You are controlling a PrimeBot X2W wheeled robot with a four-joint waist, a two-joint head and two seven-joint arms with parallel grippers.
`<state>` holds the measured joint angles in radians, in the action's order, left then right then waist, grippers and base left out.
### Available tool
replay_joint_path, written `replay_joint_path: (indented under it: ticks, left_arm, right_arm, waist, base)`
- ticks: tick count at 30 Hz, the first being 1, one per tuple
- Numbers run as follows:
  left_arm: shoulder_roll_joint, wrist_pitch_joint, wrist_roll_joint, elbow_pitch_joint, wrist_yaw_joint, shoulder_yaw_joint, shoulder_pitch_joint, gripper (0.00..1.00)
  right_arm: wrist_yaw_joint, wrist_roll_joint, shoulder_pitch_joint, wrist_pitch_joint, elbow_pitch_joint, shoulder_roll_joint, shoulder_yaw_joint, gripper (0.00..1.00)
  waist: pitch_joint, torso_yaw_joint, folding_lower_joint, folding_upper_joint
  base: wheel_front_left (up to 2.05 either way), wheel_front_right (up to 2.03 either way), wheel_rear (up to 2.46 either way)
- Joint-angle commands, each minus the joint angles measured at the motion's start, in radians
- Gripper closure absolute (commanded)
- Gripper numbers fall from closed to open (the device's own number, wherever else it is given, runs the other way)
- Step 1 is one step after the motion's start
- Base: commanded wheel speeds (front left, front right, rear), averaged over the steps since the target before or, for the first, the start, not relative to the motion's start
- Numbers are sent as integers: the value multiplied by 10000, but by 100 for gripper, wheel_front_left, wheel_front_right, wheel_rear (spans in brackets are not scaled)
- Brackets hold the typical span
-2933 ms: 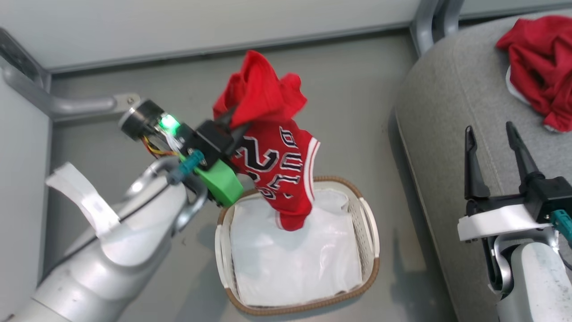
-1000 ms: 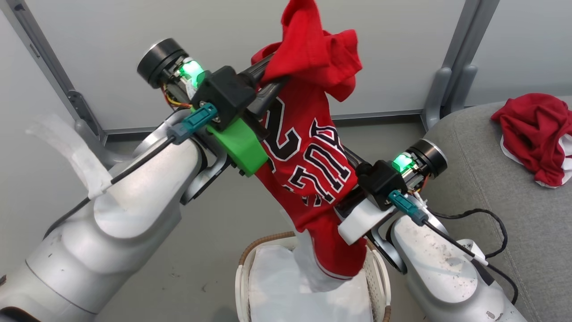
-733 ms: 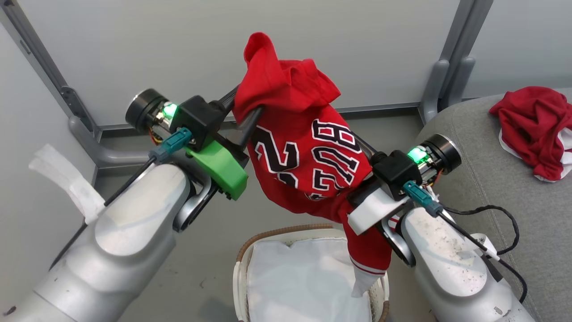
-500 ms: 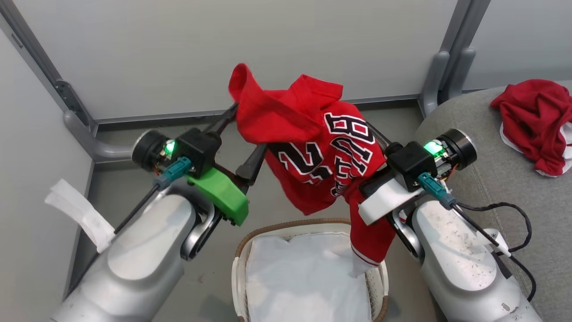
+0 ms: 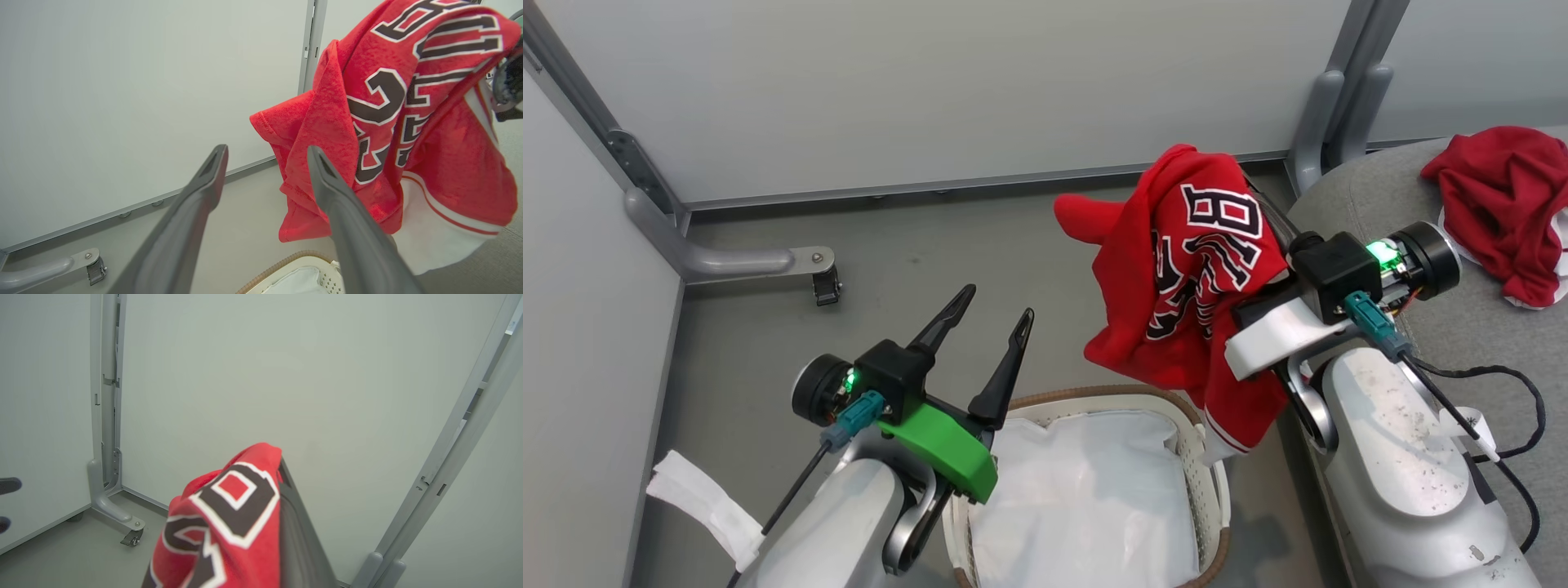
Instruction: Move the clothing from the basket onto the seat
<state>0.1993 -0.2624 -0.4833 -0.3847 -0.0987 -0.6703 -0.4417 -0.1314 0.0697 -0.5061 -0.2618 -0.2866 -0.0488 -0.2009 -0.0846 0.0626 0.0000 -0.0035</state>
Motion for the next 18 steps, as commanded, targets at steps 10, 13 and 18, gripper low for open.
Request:
replay_joint_path:
  ticks: [10,13,18]
  left_arm:
    - [-658,-34,946,272,-306,605,703,0]
    - [-677,-34,1078,392,-316,669,708,0]
    - [-661,-34,1276,578,-334,633,533,0]
  right_arm:
    - [14,268,251,-49,-44,-54,706,100]
    - [14,286,195,-49,-1,-85,869,100]
    - [14,313,41,-49,141,-157,1172,100]
  waist:
    - [-210,-270,0,35]
    - [-367,-542,0,35]
    - [-758,-1381,0,35]
  base:
    - [0,0,0]
    - [0,0,0]
    - [0,0,0]
